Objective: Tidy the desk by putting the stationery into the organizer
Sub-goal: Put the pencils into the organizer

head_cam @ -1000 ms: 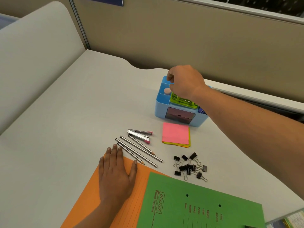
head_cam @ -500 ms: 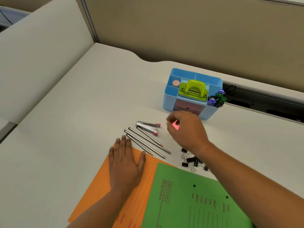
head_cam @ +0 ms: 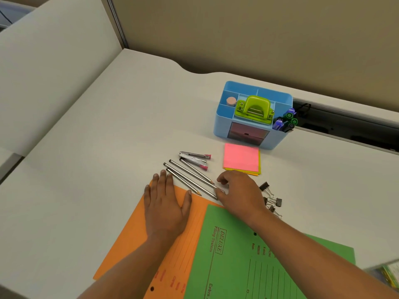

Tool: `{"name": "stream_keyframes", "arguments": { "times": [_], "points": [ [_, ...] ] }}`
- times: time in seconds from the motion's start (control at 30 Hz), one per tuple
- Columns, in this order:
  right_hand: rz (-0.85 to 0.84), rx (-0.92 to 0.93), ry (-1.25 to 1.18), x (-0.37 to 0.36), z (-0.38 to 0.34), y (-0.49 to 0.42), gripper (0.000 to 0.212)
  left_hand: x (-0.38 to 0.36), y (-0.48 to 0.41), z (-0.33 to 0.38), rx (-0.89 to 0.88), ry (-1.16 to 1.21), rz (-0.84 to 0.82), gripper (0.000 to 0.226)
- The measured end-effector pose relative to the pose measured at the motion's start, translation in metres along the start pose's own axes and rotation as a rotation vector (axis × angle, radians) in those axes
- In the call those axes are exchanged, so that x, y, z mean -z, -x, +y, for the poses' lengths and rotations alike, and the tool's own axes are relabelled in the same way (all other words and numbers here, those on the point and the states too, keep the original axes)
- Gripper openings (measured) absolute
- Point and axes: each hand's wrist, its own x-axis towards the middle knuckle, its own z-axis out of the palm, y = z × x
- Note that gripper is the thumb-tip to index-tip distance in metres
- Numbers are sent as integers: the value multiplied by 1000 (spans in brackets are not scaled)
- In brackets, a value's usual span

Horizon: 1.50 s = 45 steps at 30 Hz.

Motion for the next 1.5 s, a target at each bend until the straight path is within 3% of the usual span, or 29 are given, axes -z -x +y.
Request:
{"name": "stream_keyframes", "arguments": {
  "times": [0.4,0.57,0.7,0.8,0.93,1.13,1.27,1.4,1.5],
  "points": [
    [-34,69,156,7,-13,4,24,0,1,-2,-16,23,5,77],
    [30,153,-9,26,-27,17,14,11,1,0,-68,204,82,71],
    [147,252,-119,50,-41,30,12,41,1,19,-348,365,262,56],
    [214,296,-205,66,-51,37,15,65,-1,40,-494,482,268,44],
    [269,305,-326,76,-59,39,17,87,-12,60,-513,626,205,36],
    [339,331,-429,88,-61,35,18,115,-30,70,-602,593,190,24],
    [397,255,-576,89,-52,30,7,150,-57,74,-580,619,298,20],
    [267,108,-368,56,-23,25,9,184,-92,89,-469,669,361,22],
    [122,28,-223,28,-6,29,14,194,-116,105,-482,647,393,23]
  ]
}}
